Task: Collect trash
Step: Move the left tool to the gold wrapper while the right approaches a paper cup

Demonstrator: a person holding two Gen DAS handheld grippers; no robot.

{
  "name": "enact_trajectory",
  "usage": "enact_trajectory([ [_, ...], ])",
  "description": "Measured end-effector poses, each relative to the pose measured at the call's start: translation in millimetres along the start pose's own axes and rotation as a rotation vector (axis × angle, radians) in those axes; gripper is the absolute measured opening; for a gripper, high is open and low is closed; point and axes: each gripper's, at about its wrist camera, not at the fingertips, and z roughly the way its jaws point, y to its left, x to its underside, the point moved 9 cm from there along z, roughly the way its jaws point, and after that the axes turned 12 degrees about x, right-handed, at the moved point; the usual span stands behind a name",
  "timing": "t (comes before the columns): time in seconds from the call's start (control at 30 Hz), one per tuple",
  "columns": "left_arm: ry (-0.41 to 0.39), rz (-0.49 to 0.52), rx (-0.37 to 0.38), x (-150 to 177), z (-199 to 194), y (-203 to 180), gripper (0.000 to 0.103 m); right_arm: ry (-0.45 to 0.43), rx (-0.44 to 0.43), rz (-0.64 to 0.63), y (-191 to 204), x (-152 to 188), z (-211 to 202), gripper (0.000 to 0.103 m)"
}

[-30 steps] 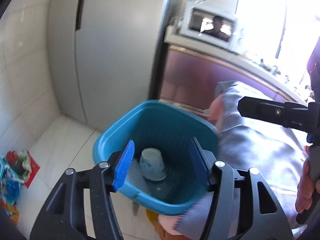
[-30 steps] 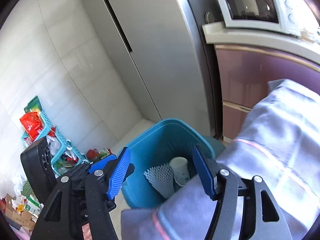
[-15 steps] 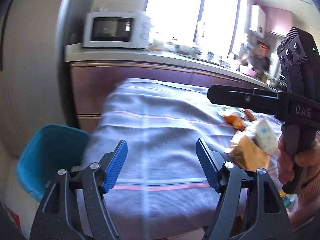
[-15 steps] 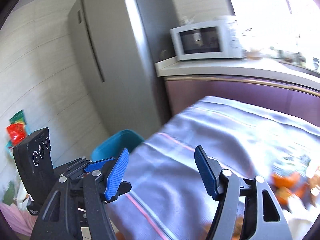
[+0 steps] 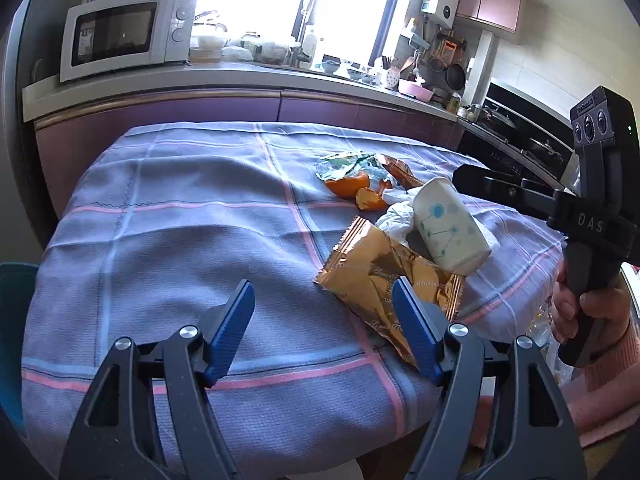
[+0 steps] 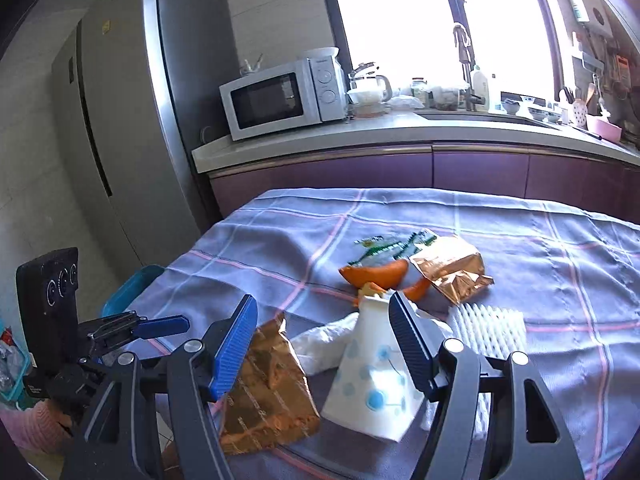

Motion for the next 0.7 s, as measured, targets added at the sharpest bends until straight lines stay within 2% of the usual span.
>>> enact_trajectory([
  [0.17,0.055,-0.019,0.041,6,21,-7,0.073,0.04,0.044,0.006,-20,25,5,0.067],
  [0.4,0.088,0.002,0.046,-4,40,-7,0.076,0.069,0.062,0.015,-24,41,12,0.067],
  [0.47,0.116,0.011,0.051,-6,49,-8,0.076,0.074,0.062,0.027,-28,44,12,0.067],
  [0.5,0.137,0.018,0.031,-6,54,-7,0.076,0.08,0.06,0.034,-29,45,13,0.067],
  [0.57,0.164,0.026,0.03,-5,62,-8,0.072,0.088,0.057,0.045,-34,47,13,0.064],
  [0.63,0.173,0.03,0.042,-7,66,-10,0.07,0.096,0.053,0.055,-36,49,12,0.053],
  [0.7,0.177,0.03,0.05,-7,67,-13,0.062,0.099,0.036,0.072,-40,51,12,0.048],
])
